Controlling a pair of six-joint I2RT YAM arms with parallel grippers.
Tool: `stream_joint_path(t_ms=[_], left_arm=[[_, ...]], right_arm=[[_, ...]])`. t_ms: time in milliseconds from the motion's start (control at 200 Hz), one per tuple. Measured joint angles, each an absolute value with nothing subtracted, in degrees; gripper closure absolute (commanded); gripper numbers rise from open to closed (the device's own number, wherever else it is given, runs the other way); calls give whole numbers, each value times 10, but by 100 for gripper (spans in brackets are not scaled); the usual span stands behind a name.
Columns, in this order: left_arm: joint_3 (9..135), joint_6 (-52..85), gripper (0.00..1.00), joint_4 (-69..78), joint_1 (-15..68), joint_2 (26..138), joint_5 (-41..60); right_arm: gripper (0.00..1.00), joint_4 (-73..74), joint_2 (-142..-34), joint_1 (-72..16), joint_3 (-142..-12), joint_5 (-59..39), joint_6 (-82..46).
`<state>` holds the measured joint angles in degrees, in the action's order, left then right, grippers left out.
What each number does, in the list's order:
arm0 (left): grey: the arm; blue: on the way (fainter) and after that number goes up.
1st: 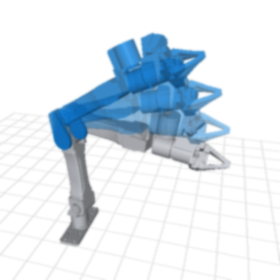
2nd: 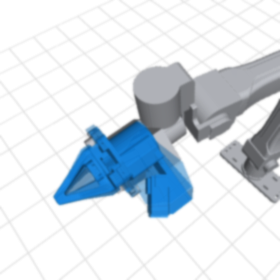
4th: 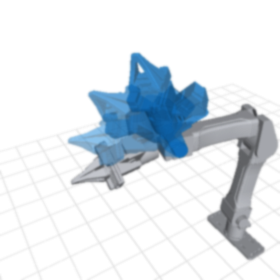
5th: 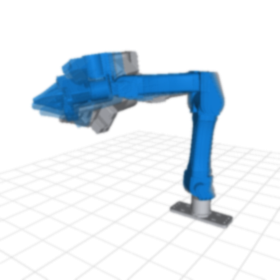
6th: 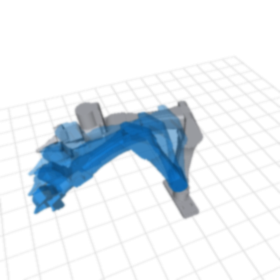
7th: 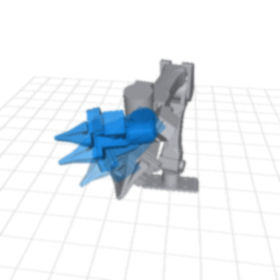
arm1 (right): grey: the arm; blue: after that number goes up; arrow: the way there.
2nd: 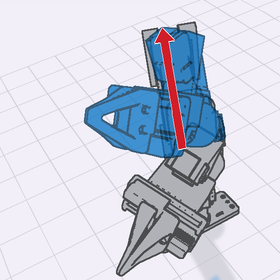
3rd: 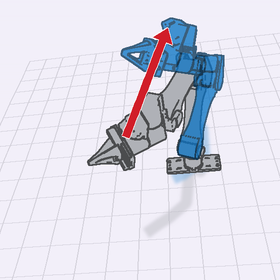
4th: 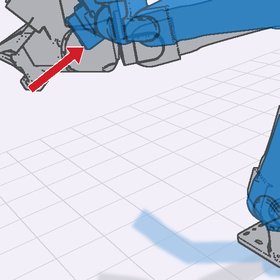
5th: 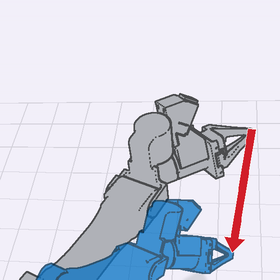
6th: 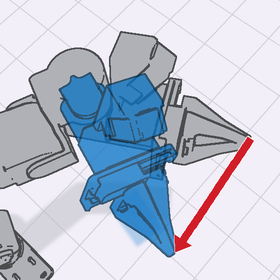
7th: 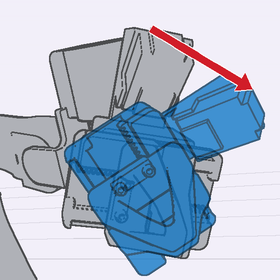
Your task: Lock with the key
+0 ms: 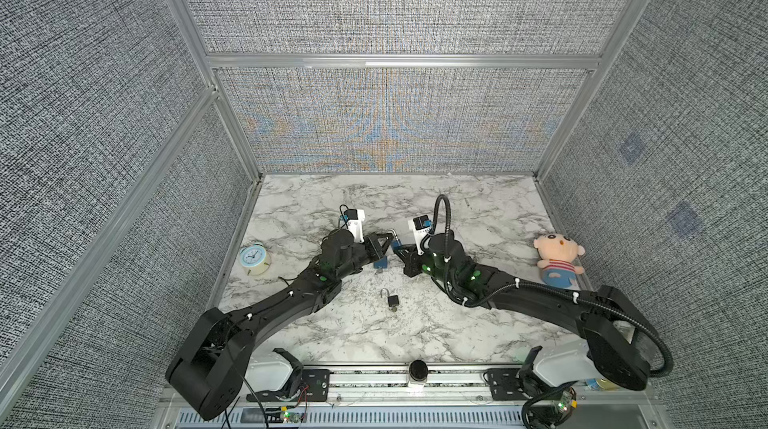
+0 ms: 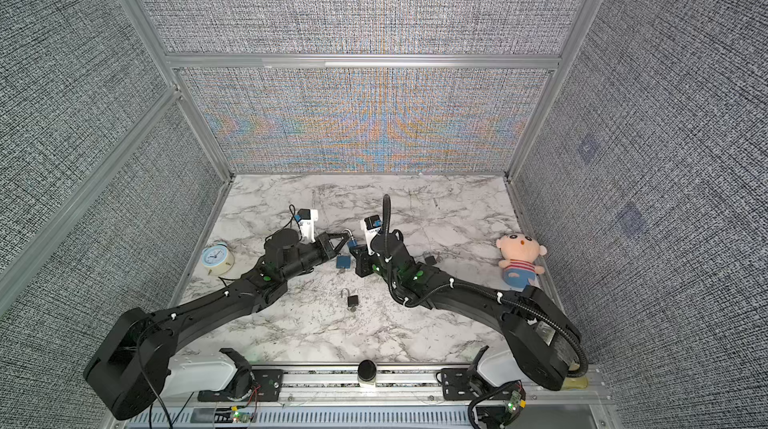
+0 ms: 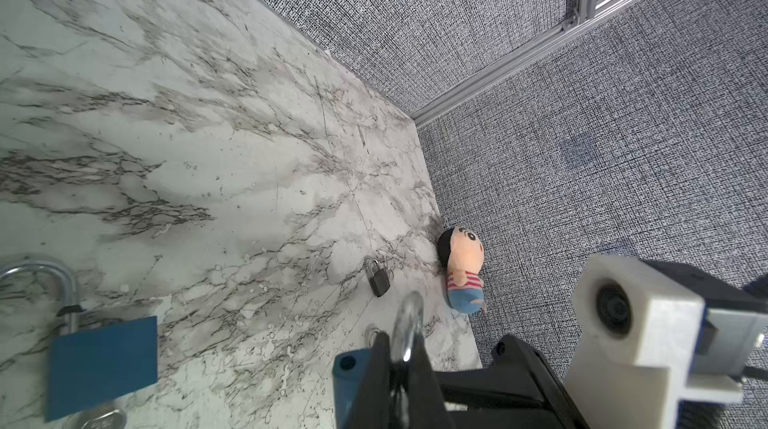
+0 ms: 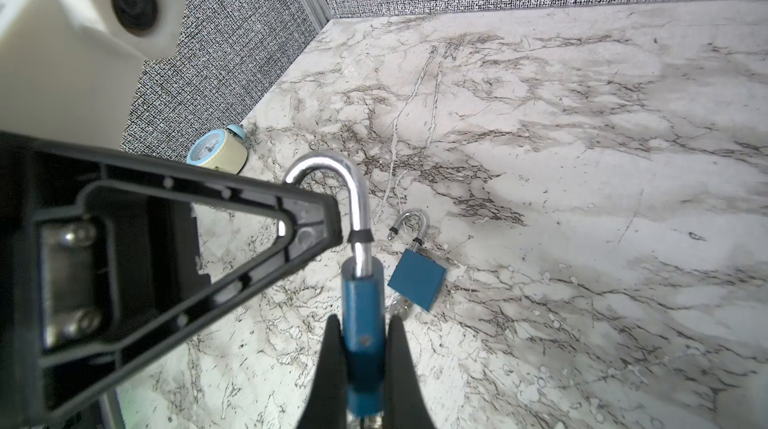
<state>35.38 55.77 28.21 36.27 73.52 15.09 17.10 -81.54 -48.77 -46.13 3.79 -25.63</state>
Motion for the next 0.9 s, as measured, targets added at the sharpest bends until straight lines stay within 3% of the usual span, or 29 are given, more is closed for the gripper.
stream_joint_path(t_ms=[165, 250, 295, 455, 675, 900], left_arm=[[350, 558, 100, 282, 364, 727, 152], [350, 554, 69, 282, 364, 721, 153], [350, 544, 57, 279, 365, 717, 149], [338, 520, 40, 250, 360, 679, 114], [337, 450, 38, 212, 351, 627, 88], [354, 363, 41, 190, 350, 622, 161]], right_arm=[[100, 174, -802, -484, -453, 20, -257], [100, 169, -792, -475, -453, -3, -257], [100, 165, -785, -469, -453, -8, -260], [100, 126, -754, -432, -445, -33, -269], [100, 88, -719, -379, -427, -167, -269], [100, 75, -692, -324, -399, -330, -270]])
